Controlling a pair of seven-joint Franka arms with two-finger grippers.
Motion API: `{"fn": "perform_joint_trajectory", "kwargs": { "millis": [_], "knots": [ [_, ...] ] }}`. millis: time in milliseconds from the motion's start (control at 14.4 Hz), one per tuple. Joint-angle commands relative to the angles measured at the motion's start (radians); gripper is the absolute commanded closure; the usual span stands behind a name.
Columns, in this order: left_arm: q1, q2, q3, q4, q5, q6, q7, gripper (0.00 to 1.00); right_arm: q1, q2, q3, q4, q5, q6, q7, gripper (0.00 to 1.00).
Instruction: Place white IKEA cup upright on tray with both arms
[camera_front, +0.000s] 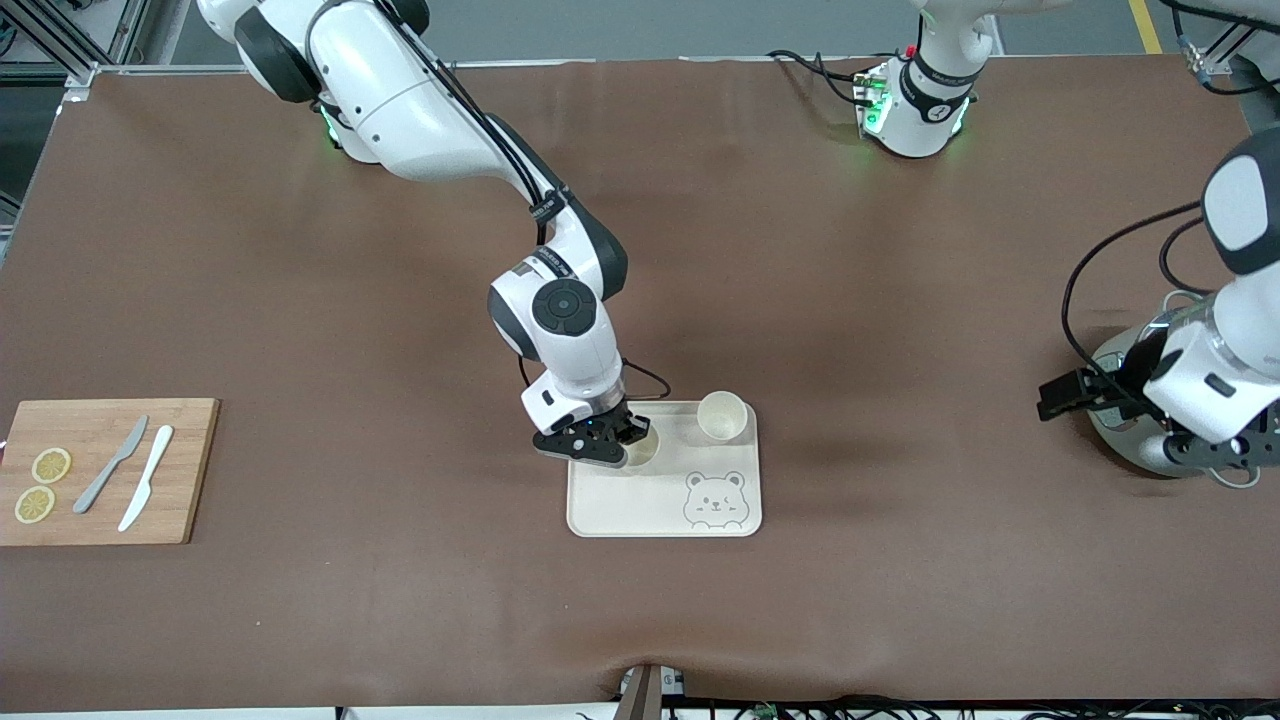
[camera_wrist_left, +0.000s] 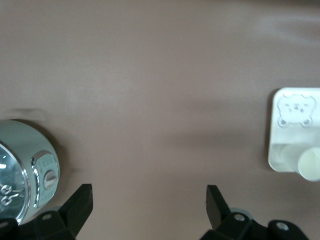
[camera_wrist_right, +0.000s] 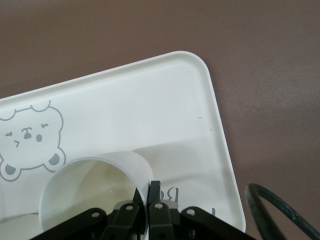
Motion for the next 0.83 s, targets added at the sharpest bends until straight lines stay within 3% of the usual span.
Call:
{"fn": "perform_joint_trajectory", "kwargs": {
  "millis": [0,347,416,486,555,624,763],
  "knots": [
    [-0.026,-0.081,0.012,-0.019,0.024,-0.069,0.012,0.00,0.015,0.020,-0.012,0.031,-0.036,0.000,0.039,1.00],
    [-0.040,-0.165,-0.004,-0.024,0.023,-0.181,0.030,0.00,0.015,0.030,-0.012,0.030,-0.042,0.021,0.048,1.00],
    [-0.040,-0.176,-0.006,-0.024,0.023,-0.189,0.030,0.00,0.013,0.030,-0.012,0.030,-0.042,0.021,0.048,0.86],
    [-0.034,-0.183,-0.020,-0.024,0.021,-0.195,0.030,0.00,0.010,0.030,-0.012,0.028,-0.042,0.021,0.048,0.43],
    [-0.031,-0.182,-0.029,-0.026,0.021,-0.195,0.029,0.00,0.008,0.030,-0.012,0.028,-0.042,0.021,0.048,0.19],
    [-0.033,-0.173,-0.029,-0.023,0.021,-0.189,0.029,0.00,0.007,0.030,-0.012,0.028,-0.042,0.021,0.048,0.00],
    [-0.037,-0.168,-0.029,-0.023,0.023,-0.185,0.029,0.00,0.004,0.029,-0.012,0.030,-0.042,0.021,0.047,0.00]
  ]
}}
